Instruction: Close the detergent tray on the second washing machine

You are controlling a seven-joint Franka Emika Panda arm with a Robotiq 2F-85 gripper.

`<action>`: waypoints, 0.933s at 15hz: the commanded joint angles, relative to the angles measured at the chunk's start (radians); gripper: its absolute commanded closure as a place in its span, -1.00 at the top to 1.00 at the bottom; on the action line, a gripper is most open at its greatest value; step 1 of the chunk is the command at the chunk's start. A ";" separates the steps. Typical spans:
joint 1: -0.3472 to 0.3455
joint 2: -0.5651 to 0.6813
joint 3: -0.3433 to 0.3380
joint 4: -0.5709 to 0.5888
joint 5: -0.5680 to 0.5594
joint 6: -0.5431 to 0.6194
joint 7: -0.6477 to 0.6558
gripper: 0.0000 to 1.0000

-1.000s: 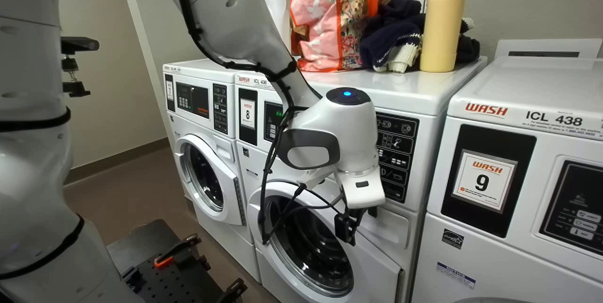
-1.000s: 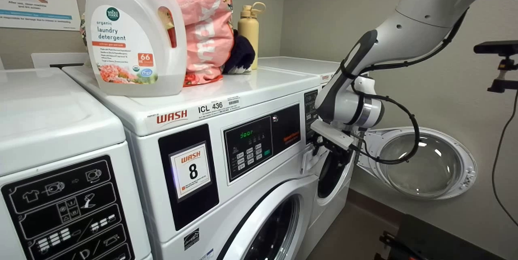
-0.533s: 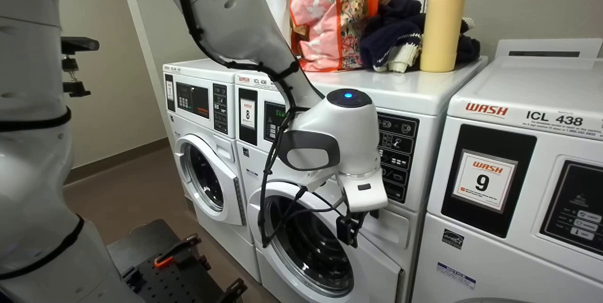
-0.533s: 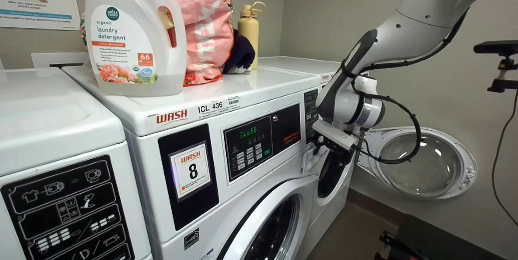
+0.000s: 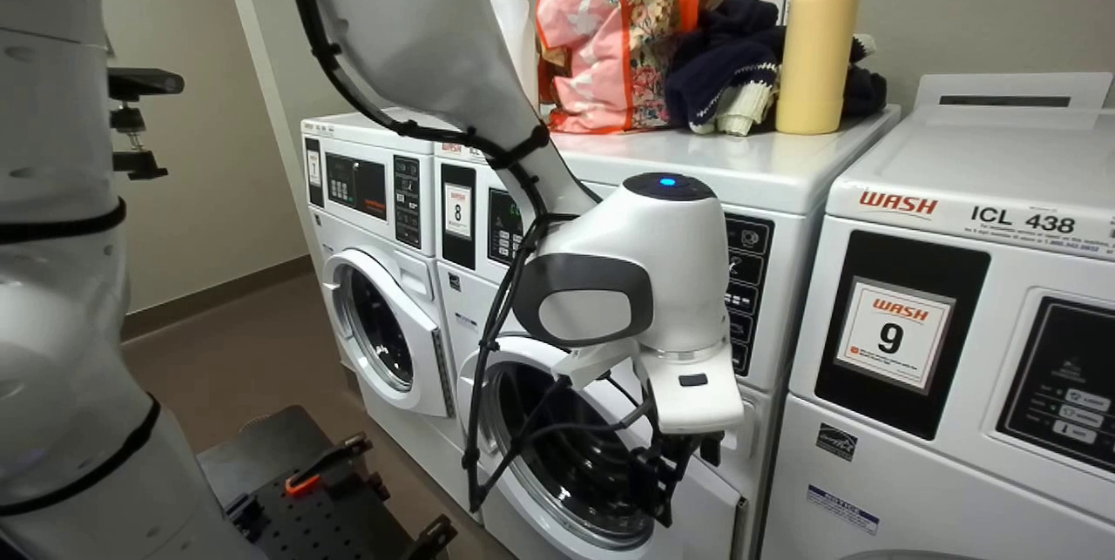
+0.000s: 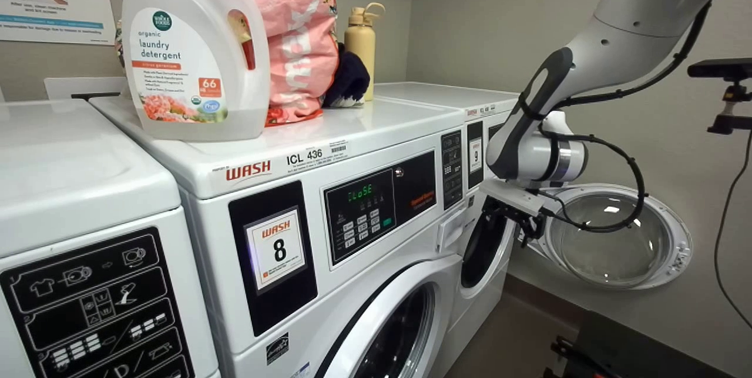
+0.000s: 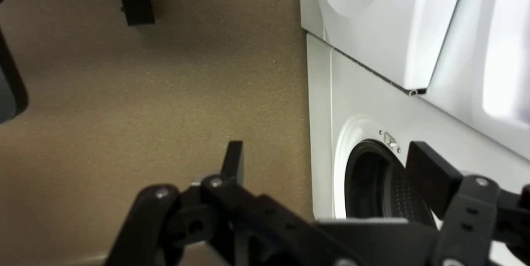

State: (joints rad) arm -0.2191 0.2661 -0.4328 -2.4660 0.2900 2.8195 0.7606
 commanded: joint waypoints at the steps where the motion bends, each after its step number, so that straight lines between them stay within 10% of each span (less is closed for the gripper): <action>1: 0.072 -0.162 -0.123 -0.094 -0.155 -0.037 0.095 1.00; 5: 0.126 -0.333 -0.227 -0.140 -0.417 -0.064 0.218 1.00; 9: 0.090 -0.527 -0.181 -0.155 -0.645 -0.155 0.325 1.00; 14: -0.133 -0.689 0.139 -0.162 -0.575 -0.275 0.278 1.00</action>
State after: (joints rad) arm -0.2765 -0.3077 -0.4074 -2.5931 -0.3150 2.6133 1.0517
